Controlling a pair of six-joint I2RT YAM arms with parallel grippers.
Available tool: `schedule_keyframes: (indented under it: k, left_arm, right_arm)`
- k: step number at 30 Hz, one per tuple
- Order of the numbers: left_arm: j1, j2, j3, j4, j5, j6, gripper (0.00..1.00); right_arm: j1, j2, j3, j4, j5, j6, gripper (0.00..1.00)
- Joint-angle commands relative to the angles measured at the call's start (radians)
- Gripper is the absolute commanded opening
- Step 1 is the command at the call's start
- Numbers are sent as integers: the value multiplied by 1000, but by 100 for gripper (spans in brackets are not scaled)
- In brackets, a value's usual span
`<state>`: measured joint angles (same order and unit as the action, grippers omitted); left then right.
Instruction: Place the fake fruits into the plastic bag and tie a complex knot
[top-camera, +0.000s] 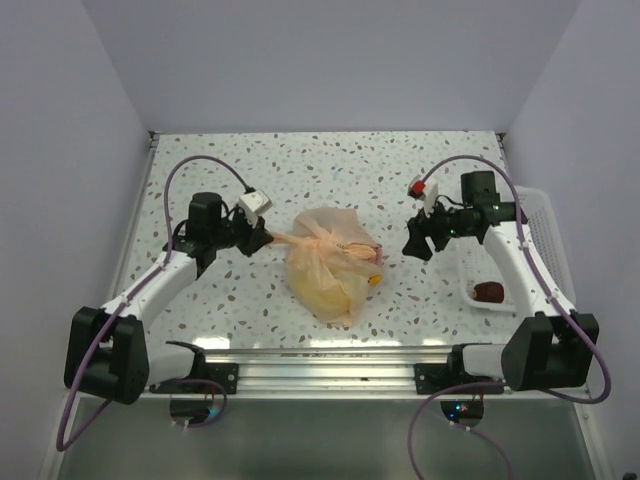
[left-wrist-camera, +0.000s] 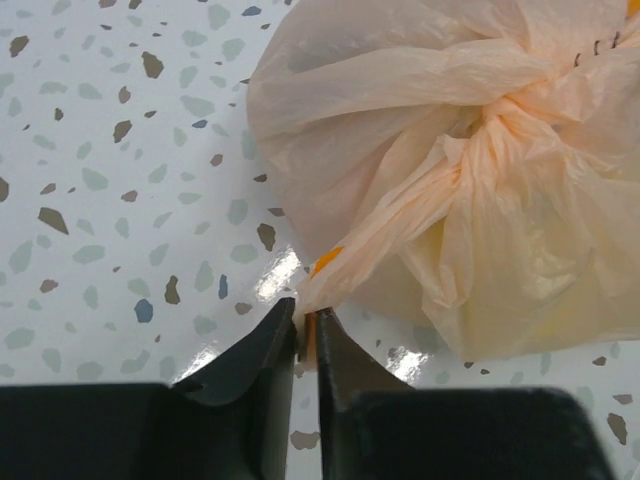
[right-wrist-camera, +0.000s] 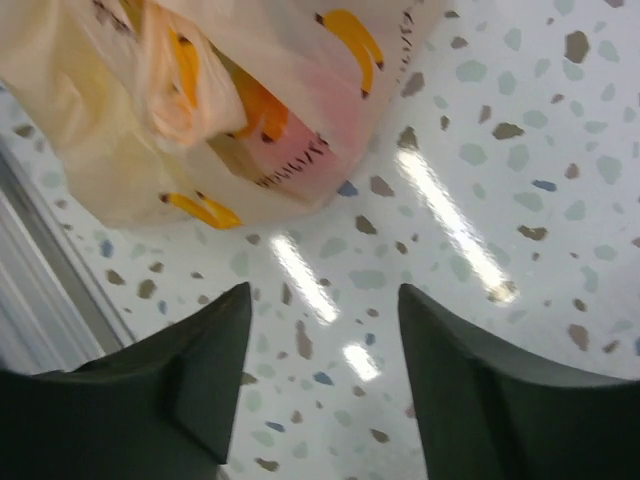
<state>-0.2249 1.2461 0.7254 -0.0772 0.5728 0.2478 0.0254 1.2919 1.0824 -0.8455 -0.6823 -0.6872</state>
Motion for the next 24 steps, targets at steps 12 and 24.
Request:
schedule_keyframes:
  k: [12,24]
  left_arm:
    - [1,-54,65,-36,239,-10,98]
    - [4,-86,68,-47,210,21,100]
  right_arm:
    - [183,85,-58,279,-138,678,89]
    - [274,176,-88,448,-163,887,73]
